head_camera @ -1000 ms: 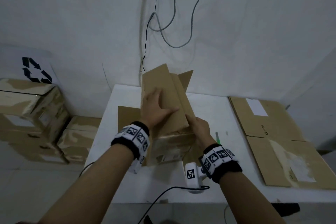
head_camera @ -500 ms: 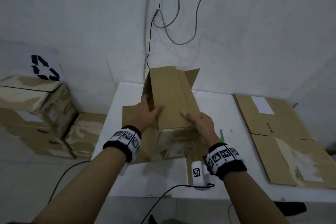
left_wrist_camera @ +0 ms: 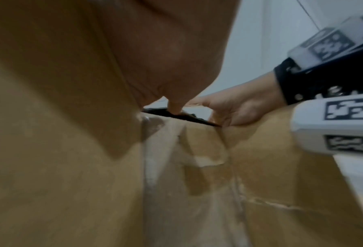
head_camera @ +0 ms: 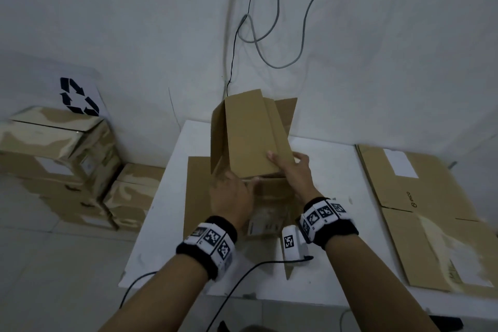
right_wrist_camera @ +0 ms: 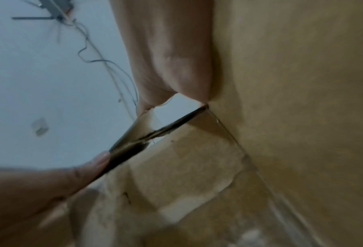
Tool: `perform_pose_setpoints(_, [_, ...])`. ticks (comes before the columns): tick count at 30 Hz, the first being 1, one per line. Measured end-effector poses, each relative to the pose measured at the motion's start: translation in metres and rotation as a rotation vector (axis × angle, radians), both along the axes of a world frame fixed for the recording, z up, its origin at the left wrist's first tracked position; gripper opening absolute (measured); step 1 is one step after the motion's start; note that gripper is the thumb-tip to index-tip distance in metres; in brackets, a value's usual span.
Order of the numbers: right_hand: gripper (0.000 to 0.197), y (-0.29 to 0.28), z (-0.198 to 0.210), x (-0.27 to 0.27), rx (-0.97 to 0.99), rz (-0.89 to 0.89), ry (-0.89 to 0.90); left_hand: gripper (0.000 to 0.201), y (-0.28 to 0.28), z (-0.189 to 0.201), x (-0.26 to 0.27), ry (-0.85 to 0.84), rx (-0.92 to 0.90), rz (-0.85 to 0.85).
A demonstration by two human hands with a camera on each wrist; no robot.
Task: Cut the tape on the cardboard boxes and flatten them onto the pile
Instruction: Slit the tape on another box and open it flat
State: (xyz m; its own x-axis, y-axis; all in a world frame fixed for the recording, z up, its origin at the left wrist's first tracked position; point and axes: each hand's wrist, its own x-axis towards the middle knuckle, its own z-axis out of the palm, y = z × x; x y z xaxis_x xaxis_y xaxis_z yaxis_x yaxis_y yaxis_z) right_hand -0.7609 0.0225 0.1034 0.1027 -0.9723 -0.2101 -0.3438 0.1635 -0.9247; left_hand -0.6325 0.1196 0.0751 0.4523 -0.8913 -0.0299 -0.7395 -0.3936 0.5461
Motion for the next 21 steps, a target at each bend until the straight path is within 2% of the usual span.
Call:
perform_pose_setpoints(2, [0.093,-0.004,0.001,0.000,-0.079,0.058,0.049,0.062,-0.010,0.000,0.018,0.053,-0.014,-0.095])
perform_pose_setpoints(3, [0.099,-0.006,0.002,0.000,-0.109,0.106,0.080,0.058,-0.014,0.001,0.028,0.019,0.029,-0.141])
perform_pose_setpoints(8, [0.116,-0.012,0.006,-0.001,-0.153,0.325,0.294,0.058,-0.021,0.004,0.053,-0.120,0.050,-0.120])
perform_pose_setpoints(11, [0.106,-0.021,0.004,-0.003,-0.205,0.385,0.396,0.053,-0.025,0.004,0.054,-0.186,0.076,-0.088])
perform_pose_setpoints(14, [0.086,-0.034,-0.001,-0.006,-0.230,0.418,0.464,0.051,-0.031,0.002,0.059,-0.046,0.069,-0.058])
perform_pose_setpoints(17, [0.064,-0.037,-0.010,-0.009,-0.351,0.407,0.555,0.056,-0.039,-0.005,0.069,0.044,0.068,-0.055])
perform_pose_setpoints(21, [0.062,-0.048,-0.016,-0.007,-0.347,0.402,0.591,0.062,-0.049,-0.008,0.074,0.036,0.079,-0.104])
